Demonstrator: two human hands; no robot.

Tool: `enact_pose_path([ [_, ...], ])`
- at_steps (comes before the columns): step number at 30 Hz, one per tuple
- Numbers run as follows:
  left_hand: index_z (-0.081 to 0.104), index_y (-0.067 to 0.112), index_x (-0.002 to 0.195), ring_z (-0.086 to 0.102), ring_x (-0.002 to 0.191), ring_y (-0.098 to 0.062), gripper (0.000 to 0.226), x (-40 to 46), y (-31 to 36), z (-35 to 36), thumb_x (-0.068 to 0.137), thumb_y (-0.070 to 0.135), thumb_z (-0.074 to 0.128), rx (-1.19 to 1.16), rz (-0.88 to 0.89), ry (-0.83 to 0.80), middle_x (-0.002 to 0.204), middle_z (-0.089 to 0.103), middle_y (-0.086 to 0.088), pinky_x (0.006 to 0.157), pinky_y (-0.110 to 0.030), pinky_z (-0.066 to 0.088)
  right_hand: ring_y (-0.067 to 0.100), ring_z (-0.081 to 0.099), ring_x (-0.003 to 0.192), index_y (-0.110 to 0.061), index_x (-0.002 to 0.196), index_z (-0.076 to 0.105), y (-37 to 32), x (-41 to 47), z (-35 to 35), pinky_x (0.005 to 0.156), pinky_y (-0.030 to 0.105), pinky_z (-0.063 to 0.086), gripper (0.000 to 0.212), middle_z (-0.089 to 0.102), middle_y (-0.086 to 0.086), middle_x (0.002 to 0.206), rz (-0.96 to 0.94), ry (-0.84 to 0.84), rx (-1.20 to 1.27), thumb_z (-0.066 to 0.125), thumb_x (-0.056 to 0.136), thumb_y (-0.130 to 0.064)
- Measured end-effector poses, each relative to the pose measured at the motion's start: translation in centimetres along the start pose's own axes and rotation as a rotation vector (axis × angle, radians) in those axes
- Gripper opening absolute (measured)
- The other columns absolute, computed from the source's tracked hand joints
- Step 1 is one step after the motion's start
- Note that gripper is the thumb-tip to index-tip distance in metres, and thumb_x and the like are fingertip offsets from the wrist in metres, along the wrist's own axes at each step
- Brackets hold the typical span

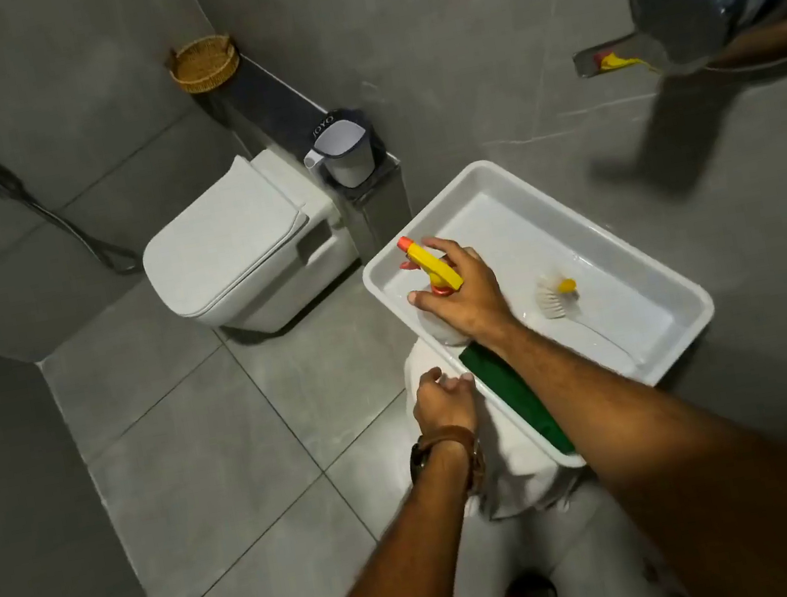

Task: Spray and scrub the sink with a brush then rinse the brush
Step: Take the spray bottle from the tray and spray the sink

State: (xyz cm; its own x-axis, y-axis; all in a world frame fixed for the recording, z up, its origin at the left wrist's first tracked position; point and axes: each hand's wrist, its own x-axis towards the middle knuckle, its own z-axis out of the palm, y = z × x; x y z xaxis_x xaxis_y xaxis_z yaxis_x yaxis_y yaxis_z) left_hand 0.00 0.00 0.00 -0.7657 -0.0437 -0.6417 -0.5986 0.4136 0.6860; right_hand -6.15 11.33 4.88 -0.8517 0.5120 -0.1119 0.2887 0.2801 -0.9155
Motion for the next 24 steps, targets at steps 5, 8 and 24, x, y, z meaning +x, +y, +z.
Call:
enact_pose_path([
  [5, 0.064, 0.028, 0.091, 0.071, 0.082, -0.022, 0.012, -0.2, 0.4, 0.8, 0.083, 0.023, 0.072, -0.017, 0.057, -0.002, 0.082, 0.073, -0.001, 0.085, -0.042, 0.059, 0.021, 0.071, 0.11, -0.024, 0.141, 0.062, 0.3, 1.7, 1.2, 0.103, 0.038, 0.057, 0.06, 0.075, 0.003, 0.118, -0.031, -0.191, 0.12, 0.072, 0.087, 0.001],
  [8, 0.062, 0.027, 0.079, 0.07, 0.08, -0.024, 0.012, 0.1, 0.9, 0.7, 0.084, 0.021, 0.071, 0.023, 0.052, -0.012, 0.081, 0.072, -0.004, 0.083, -0.04, 0.059, 0.02, 0.071, 0.106, -0.011, 0.139, 0.064, -0.1, 1.9, 1.3, 0.1, 0.029, 0.057, 0.054, 0.074, 0.005, 0.119, -0.022, -0.209, 0.151, 0.059, 0.09, 0.014],
  [24, 0.073, 0.021, 0.099, 0.066, 0.096, -0.025, 0.027, -13.3, 9.8, 1.6, 0.093, 0.029, 0.048, -0.226, 0.177, -0.088, 0.104, 0.072, -0.001, 0.078, -0.031, 0.052, 0.02, 0.074, 0.102, -0.058, 0.093, 0.073, -7.3, -10.1, -13.2, 0.088, 0.024, 0.058, 0.077, 0.077, -0.009, 0.102, -0.001, 0.312, 0.446, 0.061, 0.08, 0.016],
])
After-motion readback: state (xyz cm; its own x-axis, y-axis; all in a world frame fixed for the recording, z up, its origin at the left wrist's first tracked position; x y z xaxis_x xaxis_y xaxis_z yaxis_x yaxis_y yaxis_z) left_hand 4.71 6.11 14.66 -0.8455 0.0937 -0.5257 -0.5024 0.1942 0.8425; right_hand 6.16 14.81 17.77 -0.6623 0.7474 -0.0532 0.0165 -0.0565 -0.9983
